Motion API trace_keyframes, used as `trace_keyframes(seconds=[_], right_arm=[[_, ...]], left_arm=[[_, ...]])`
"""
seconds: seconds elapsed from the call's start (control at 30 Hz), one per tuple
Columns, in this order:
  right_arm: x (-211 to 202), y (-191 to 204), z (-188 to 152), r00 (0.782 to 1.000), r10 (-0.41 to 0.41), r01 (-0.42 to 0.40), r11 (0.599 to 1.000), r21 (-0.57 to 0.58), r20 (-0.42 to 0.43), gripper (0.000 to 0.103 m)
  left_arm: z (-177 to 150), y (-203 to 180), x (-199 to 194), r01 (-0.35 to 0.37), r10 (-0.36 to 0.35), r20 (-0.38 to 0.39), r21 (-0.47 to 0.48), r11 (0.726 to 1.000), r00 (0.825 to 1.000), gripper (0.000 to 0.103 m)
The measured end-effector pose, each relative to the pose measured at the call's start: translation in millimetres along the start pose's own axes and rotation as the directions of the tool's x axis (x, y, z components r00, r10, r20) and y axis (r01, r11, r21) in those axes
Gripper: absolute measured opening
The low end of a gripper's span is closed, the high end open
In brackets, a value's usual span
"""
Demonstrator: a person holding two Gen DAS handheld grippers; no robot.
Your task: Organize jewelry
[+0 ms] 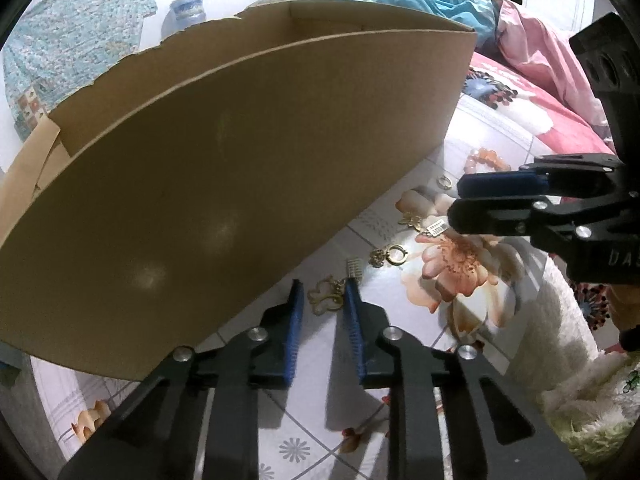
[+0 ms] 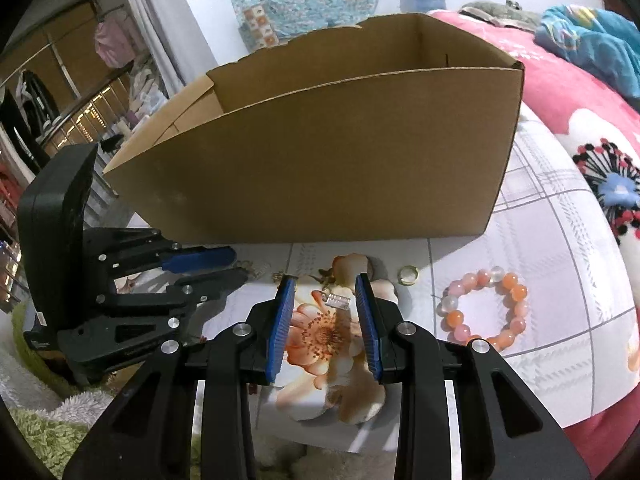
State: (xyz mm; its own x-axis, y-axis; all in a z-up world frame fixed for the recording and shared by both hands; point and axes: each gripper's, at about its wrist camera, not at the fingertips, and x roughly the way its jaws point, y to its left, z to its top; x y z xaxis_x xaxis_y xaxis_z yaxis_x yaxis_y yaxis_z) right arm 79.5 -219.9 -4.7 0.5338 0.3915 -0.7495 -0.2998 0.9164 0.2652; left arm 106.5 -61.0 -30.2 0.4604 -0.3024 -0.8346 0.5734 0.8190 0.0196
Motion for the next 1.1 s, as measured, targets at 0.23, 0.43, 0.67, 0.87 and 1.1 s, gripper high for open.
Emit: trace_keyframes(seconds=[0.23, 0.43, 0.67, 0.87, 1.1], right_arm=[[-4.6, -0.9, -1.1, 1.000, -0.006, 0.006, 1.000, -0.003, 0.009, 0.030], [-8.0, 2.2, -1.4, 1.000, -0.012, 0.012, 1.000, -0.009, 0.013, 0.030], [-5.9, 16.1, -0.5, 1.000, 0.027, -0.027, 0.998, -0.050, 0.003, 0.030], [8.2, 43.5, 1.7, 0.998, 0.059, -0.063, 0.987, -0.146, -0.028, 0.031], [25.7, 64.9, 4.0, 0.998, 0.028, -0.039, 0.967, -0.250, -0.048, 0.031]], left_arm=[[-1.3, -0.1, -0.8, 0.005, -0.005, 0.007, -0.005, 1.000, 1.000, 0.016], [-4.2, 4.1, -10.6, 0.010, -0.009, 0.029, -0.021, 1.000, 1.000, 0.016], [-12.5, 8.5, -27.5, -0.009, 0.011, 0.045, -0.042, 0.999, 0.999, 0.016], [-21.8, 16.7, -27.1, -0.018, 0.022, 0.034, -0.094, 0.995, 0.999, 0.016], [-28.2, 20.9, -27.9, -0.018, 0.023, 0.037, -0.108, 0.994, 0.999, 0.016]])
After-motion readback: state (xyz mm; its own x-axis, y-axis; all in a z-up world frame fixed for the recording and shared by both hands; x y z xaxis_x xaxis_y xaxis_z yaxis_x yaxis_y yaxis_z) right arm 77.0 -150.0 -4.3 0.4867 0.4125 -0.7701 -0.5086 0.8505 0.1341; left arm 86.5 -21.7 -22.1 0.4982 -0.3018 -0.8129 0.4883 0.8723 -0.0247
